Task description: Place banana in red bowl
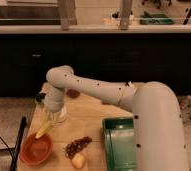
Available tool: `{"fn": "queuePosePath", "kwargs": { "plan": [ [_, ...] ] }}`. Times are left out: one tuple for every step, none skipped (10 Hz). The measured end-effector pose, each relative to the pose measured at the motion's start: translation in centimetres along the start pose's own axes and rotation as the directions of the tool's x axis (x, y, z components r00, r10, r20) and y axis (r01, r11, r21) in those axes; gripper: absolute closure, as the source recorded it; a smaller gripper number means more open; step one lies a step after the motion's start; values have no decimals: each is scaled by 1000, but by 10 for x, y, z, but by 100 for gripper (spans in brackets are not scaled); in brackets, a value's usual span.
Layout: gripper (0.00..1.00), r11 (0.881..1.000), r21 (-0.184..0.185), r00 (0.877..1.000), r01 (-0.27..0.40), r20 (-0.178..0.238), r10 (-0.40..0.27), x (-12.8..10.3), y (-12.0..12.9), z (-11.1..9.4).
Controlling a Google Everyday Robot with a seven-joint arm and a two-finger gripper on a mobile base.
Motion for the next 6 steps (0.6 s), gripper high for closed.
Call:
{"fn": "queuePosePath", "kwargs": {
  "plan": [
    [100,1000,0,1000,18,5,-18,-2,-1,0],
    [100,999,-1,999,39,9,-39,-6,-5,2],
    [100,998,-3,998,60,15,-59,-10,-9,5],
    [100,997,-4,996,82,23,-82,-13,-13,7],
    [100,994,-7,994,106,33,-106,-19,-19,11],
    [100,991,-11,990,134,45,-133,-24,-25,15]
  ]
}}
